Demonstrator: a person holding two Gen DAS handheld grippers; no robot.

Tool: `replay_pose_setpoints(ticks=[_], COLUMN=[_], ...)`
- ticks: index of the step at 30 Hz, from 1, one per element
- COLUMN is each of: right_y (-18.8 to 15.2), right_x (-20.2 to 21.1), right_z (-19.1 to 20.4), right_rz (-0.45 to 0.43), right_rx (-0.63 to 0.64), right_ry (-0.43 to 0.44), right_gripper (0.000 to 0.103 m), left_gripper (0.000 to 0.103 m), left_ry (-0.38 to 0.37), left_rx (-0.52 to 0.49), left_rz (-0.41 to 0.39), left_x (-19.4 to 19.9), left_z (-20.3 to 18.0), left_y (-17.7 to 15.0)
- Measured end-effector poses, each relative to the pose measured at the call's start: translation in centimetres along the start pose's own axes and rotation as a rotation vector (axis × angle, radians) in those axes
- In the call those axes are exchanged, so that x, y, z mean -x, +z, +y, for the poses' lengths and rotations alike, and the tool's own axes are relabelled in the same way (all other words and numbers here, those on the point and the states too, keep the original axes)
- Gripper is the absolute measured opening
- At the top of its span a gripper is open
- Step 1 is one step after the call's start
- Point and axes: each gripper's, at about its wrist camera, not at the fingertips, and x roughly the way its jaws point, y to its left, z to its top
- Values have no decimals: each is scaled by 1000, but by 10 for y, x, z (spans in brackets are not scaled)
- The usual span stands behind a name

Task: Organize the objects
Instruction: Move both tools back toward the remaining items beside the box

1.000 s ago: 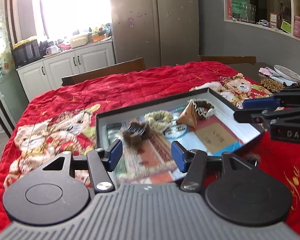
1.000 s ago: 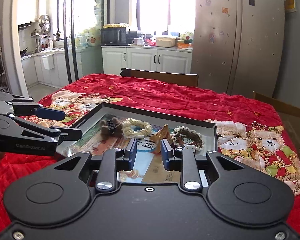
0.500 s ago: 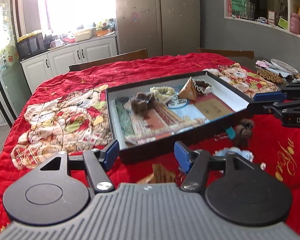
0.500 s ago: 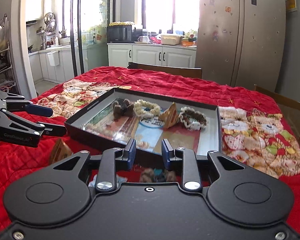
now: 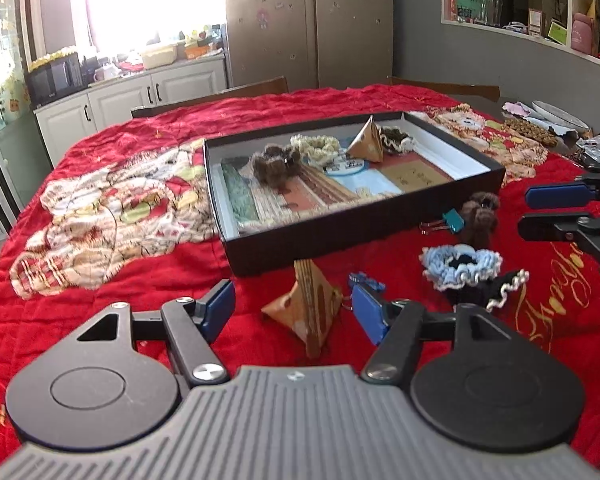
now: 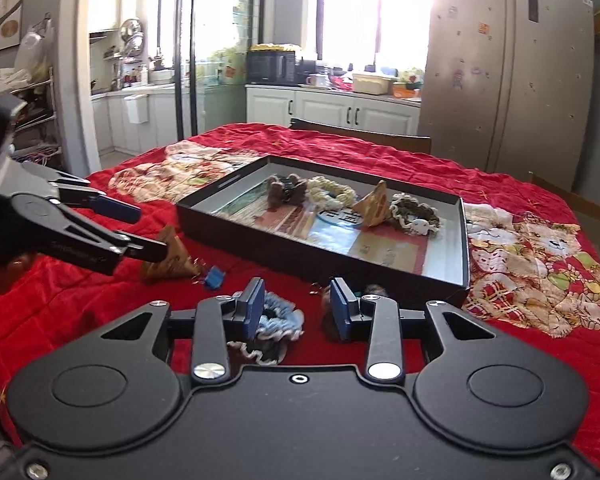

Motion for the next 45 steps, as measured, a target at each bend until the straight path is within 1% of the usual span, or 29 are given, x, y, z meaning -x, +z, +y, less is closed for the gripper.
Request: replay_pose_setpoints(ticks=[7,13,17,22,27,28,32,35,39,41,43,45], right_y=[-12,-15,-17,-24,-30,-30,-30,-29,-29,-29,-29,-29], right_x=[0,-1,2,-5,-13,-15,-20,-22,-24,-24,-24,-25], right_z=[0,7,15,27,33,33,33,31,30,30,29,29], right_rz=[18,27,26,61,95,97,106,108,110,111,111,110], right_rx=[-8,19,63,136,169,174,179,168,166,165,162,162], right_ry=[33,71,105,97,92,91,78,74,70,69,71,69], right_gripper=[36,36,36,35,34,34,25,21,19,15,13,12], left_gripper=[76,76,76,76,76,74,69,67,67,63,61,56], left_ry=[-9,-10,-9,-5,-2,-2,-5,-8,-17,-19,-18,-13], left_rx=[16,27,31,38,40,41,41,40,42,42,45,45], left_rz=[22,22,12,13,17,18,25,31,39,46,49,48], left_x=[-9,-12,-13,-17,-19,-20,-22,-25,-29,-32,-33,-34], left_z=[1,2,3,3,4,5,5,4,4,4,4,4], left_y=[-8,-9,-7,-6,-6,-6,-6,-7,-7,-7,-7,-7])
